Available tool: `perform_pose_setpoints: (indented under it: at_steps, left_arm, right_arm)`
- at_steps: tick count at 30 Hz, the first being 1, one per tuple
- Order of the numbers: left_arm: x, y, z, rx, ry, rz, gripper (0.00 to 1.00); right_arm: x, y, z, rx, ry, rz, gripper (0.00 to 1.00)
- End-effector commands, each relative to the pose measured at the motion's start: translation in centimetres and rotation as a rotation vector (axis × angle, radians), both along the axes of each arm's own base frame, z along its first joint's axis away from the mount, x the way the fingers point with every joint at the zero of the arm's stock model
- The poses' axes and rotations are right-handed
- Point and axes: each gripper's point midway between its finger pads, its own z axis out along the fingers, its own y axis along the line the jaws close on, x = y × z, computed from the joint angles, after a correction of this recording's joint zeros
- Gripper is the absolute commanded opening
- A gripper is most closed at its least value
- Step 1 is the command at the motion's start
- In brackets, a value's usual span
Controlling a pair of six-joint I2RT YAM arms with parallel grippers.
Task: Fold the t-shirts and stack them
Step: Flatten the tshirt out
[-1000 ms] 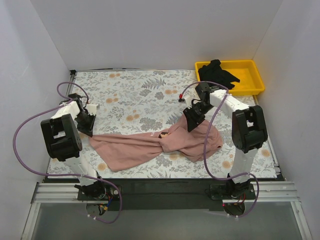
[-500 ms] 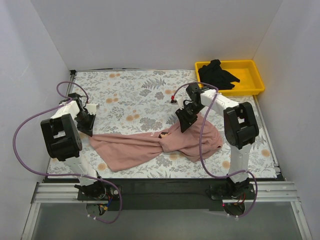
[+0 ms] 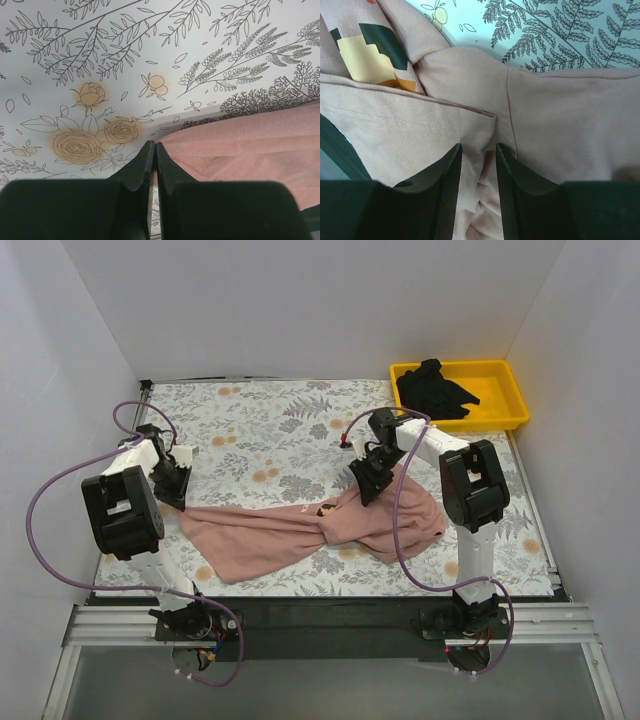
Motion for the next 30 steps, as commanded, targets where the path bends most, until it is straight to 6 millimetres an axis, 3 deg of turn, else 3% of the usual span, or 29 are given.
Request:
perform_pose_setpoints:
  at_steps: [1, 3, 6, 8, 17, 21, 24, 25, 28, 30]
  left_arm:
    - [0.9, 0.2, 1.0, 0.000, -0.044, 0.001, 0.00]
    - [1.0, 0.2, 1.1, -0.003, -0.047, 0.003, 0.00]
    - [1.4, -0.2, 1.6, -0.026, -0.063, 0.004, 0.00]
    - [1.9, -0.4, 2.6, -0.047, -0.078, 0.016, 0.00]
    - [4.9, -2.4, 7.7, -0.210, -0.201, 0.051, 0.00]
    - [6.6, -2.9, 11.2, -0.240, -0.315, 0.053, 0.00]
    - [8.5, -3.1, 14.2, -0.267, -0.406, 0.079, 0.00]
    - [9.6, -3.1, 16.0, -0.275, -0.449, 0.098, 0.00]
    - [11.0, -3.0, 18.2, -0.288, -0.508, 0.118, 0.00]
    - [11.5, -3.2, 18.7, -0.307, -0.506, 0.116, 0.00]
  right_arm:
    - [1.2, 0.6, 1.3, 0.012, -0.034, -0.022, 0.40]
    - [1.1, 0.8, 1.4, 0.026, -0.026, -0.019, 0.36]
    - [0.7, 1.8, 2.9, 0.106, -0.025, 0.000, 0.10]
    - [0.8, 2.4, 4.7, 0.161, -0.049, 0.014, 0.01]
    - [4.2, 1.0, 13.6, 0.254, -0.322, 0.006, 0.01]
    - [6.1, 1.0, 18.9, 0.289, -0.489, 0.007, 0.01]
    - [7.3, 0.8, 21.9, 0.295, -0.588, -0.002, 0.01]
    - [8.2, 0.6, 23.8, 0.298, -0.647, -0.013, 0.01]
    - [9.8, -0.2, 26.8, 0.299, -0.754, -0.052, 0.01]
    - [10.2, -0.3, 27.1, 0.292, -0.776, -0.050, 0.01]
